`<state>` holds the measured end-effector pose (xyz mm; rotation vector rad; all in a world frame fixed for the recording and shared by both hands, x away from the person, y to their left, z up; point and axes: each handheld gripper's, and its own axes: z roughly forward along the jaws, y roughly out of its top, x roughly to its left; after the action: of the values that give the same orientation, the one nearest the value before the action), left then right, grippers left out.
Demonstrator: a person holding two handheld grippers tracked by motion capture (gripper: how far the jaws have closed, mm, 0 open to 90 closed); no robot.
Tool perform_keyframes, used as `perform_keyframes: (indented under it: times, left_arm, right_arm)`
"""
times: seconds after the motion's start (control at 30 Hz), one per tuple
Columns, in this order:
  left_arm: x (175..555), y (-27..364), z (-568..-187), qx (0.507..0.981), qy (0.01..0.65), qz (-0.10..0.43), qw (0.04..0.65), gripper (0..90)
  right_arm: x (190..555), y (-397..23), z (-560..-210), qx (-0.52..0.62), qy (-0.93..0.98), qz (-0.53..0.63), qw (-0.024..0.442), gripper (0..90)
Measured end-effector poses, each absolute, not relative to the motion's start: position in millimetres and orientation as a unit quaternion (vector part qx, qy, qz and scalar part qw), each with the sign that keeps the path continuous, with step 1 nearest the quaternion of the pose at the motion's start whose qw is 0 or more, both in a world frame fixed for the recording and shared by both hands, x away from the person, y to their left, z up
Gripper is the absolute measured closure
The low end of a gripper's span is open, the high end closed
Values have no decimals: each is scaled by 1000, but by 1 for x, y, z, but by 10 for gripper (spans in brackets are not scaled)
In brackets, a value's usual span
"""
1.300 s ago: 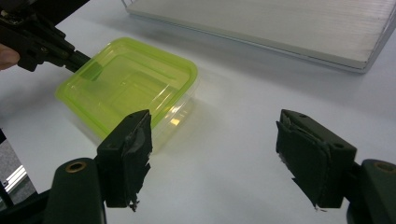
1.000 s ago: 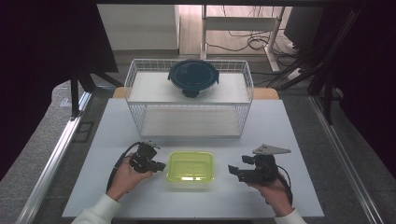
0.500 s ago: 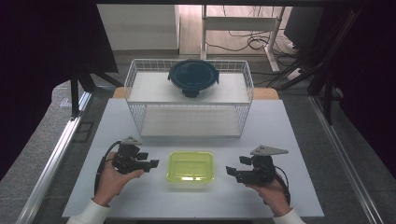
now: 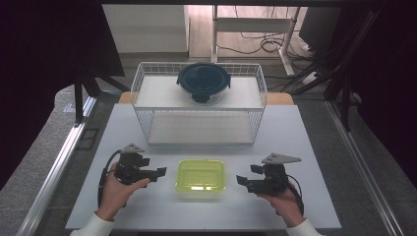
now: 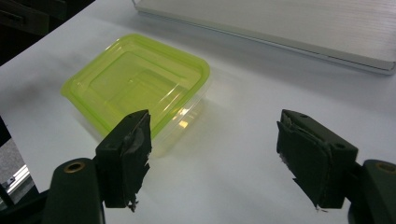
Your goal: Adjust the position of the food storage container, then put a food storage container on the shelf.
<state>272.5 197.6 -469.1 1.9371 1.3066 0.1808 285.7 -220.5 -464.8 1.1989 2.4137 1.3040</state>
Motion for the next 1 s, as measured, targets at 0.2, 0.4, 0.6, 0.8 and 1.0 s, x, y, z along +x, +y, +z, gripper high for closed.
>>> perform_keyframes:
  times: [0.2,0.4,0.6,0.8,1.0]
  left_arm:
    - [270,198,-472,755,522,72,392,188]
    - [272,197,-476,747,524,50,406,184]
    - [279,197,-485,735,531,17,422,202]
    - [283,192,-490,728,528,-4,437,224]
    - [282,187,-493,717,531,-24,452,237]
  right_arm:
    - [286,-220,-465,397,803,438,78,259]
    - [289,-217,-468,398,794,455,62,269]
    - [296,-214,-474,415,785,459,37,283]
    - [301,-209,-480,432,779,454,13,297]
    - [300,-206,-482,439,777,452,-4,329]
